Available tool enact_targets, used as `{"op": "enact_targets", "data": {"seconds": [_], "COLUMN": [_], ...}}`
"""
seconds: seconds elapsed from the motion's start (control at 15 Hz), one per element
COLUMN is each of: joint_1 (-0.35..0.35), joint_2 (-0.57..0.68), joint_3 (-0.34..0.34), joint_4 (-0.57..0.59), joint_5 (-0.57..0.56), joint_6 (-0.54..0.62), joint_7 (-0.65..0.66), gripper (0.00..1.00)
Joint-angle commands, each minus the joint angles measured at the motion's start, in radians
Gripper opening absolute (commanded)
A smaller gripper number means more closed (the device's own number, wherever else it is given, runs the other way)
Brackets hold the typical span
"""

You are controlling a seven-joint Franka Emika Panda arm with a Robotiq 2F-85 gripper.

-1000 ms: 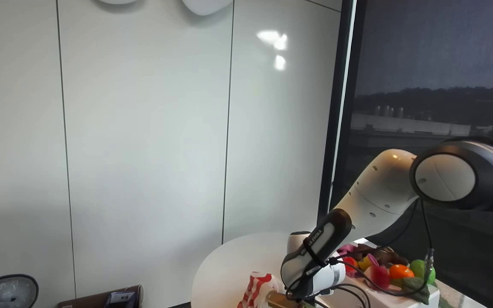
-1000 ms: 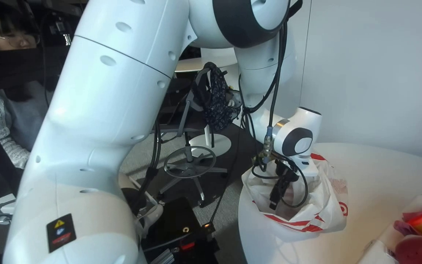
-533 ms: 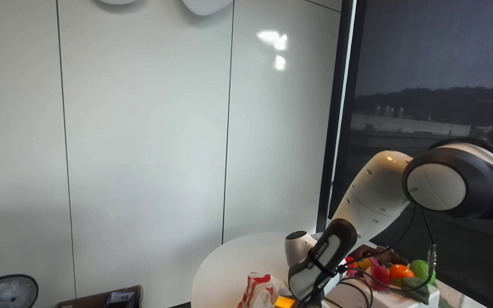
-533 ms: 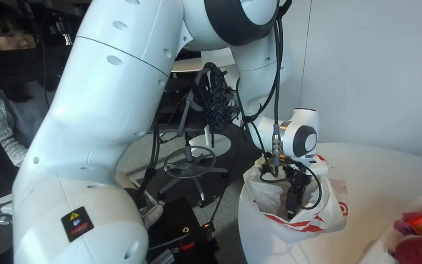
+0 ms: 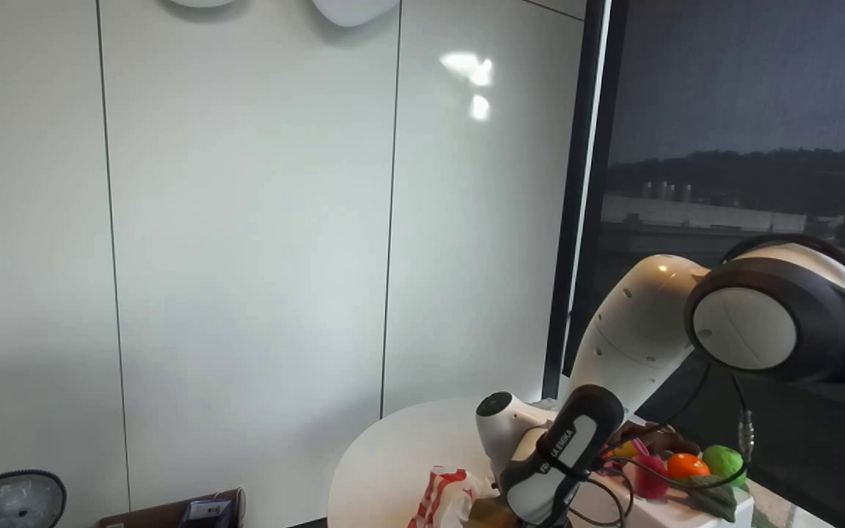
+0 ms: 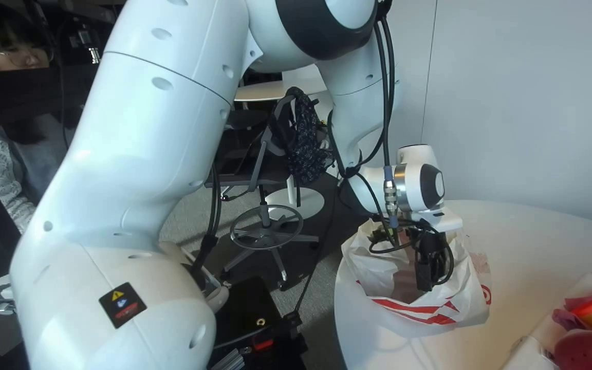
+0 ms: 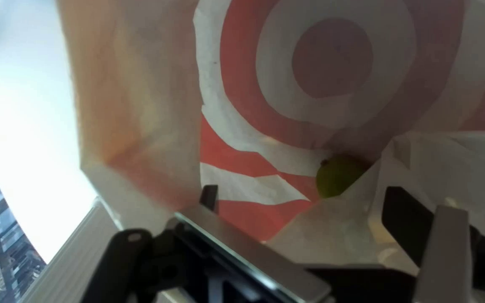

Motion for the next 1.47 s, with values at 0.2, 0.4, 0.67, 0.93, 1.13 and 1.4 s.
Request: {"op": "enact_targets", "data": {"seconds": [0.2, 0.4, 0.67, 0.93, 1.13, 1.4], "joint_1": [-0.116, -0.14, -0.168, -0.193, -0.216, -0.219], "joint_2": [0.019, -0.022, -0.105, -0.245, -0.377, -0.56], "joint_3": [0.147, 0.186, 0.221, 0.256, 0.289, 0.305], "joint_4": [0.025, 0.006, -0.041, -0.118, -0.182, -0.238], "joint_5": [0.102, 0.165, 0.238, 0.325, 0.404, 0.422], "joint_6": [0.042, 0.057, 0.042, -0.005, -0.06, -0.197], "joint_7": [-0.105, -0.172, -0.269, -0.367, -0.44, -0.471], "gripper": [1.0, 1.0, 1.0, 1.0, 1.0, 1.0]}}
